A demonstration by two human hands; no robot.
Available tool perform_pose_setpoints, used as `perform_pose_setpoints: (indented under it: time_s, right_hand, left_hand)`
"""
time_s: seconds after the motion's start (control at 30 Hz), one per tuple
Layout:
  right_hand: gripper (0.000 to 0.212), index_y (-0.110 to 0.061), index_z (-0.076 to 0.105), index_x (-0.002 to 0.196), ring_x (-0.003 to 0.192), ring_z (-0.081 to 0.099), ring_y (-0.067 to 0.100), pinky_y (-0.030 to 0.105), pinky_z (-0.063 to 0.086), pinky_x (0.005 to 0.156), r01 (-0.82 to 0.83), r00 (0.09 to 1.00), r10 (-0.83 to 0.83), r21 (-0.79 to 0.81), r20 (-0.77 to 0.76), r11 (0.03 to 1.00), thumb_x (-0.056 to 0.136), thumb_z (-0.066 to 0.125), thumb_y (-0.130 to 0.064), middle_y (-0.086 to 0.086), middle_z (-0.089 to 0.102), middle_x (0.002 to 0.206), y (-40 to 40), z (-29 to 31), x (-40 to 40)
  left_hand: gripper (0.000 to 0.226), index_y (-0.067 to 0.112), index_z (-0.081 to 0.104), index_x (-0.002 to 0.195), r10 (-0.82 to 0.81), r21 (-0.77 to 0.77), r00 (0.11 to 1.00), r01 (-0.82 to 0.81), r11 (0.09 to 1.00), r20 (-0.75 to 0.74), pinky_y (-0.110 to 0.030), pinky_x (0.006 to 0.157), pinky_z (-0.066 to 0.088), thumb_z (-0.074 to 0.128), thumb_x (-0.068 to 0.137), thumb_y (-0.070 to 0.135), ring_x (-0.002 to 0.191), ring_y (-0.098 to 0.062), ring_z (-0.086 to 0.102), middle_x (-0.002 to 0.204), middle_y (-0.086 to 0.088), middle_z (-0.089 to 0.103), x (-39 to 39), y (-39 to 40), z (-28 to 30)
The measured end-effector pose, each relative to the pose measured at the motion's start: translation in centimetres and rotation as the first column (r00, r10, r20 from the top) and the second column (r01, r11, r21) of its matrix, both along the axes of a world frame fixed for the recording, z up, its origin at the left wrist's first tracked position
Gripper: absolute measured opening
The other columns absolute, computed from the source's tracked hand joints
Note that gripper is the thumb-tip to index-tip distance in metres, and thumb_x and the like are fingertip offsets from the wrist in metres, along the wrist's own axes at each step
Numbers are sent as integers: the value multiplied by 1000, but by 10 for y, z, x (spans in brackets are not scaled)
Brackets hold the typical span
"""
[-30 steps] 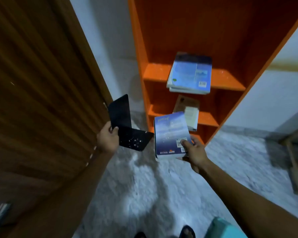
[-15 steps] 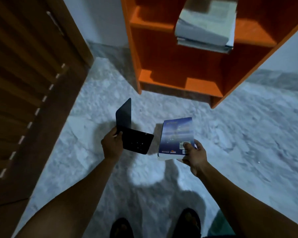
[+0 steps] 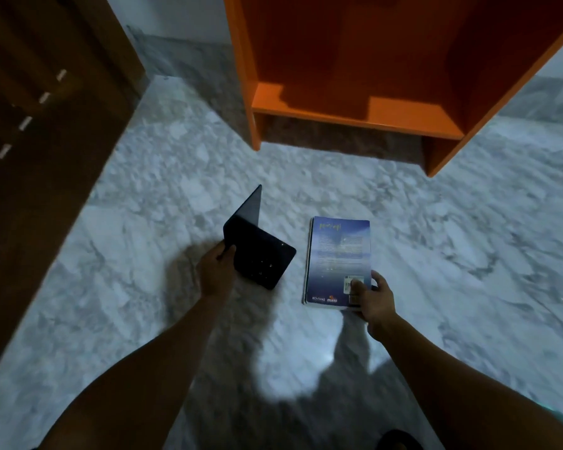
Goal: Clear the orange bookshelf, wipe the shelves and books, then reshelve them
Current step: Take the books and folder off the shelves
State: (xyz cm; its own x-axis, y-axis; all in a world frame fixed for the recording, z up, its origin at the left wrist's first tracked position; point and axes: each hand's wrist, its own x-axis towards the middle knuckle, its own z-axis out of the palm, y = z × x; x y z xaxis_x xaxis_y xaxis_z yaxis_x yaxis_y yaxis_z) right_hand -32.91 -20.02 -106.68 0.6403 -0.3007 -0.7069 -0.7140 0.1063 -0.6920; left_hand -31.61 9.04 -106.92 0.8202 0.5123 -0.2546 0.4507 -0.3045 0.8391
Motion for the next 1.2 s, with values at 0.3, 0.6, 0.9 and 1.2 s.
perform_pose_setpoints:
  time_s: [0.3,0.6,0.9,1.2]
  right_hand:
    - [43,8,51,133,75,57,24,28,47,58,-372,913,331,-154,-241,915,93,62,-2,20,59,107,-6,48,21]
    - [42,-6,47,138,80,51,29,53,52,85,-251,950,292,-286,113,925,98,57,-12,25,58,101,-4,219,102]
    - [41,-19,43,141,80,60,24,38,49,68,79,746,150,-310,649,948,103,51,-29,11,62,101,-26,411,174]
    - [58,-37,24,153,97,68,28,40,57,86,98,539,-38,-18,842,995,100,36,-58,13,61,123,-38,603,234]
  left_hand:
    - [54,18,53,139,-346,-145,938,339,930,-27,-27,91,52,70,89,14,119,-16,58,129,1,61,9,34,59]
    - [55,28,36,150,-493,21,866,493,870,85,-31,100,41,54,101,12,133,-21,45,148,-4,45,86,71,220]
    - [78,37,14,155,-430,-178,869,476,861,247,-56,111,38,39,90,71,135,-35,46,155,-9,40,206,-29,347]
    - [87,36,-6,157,-447,-198,887,461,865,111,-54,105,40,33,91,75,137,-42,40,163,-9,23,274,-126,403]
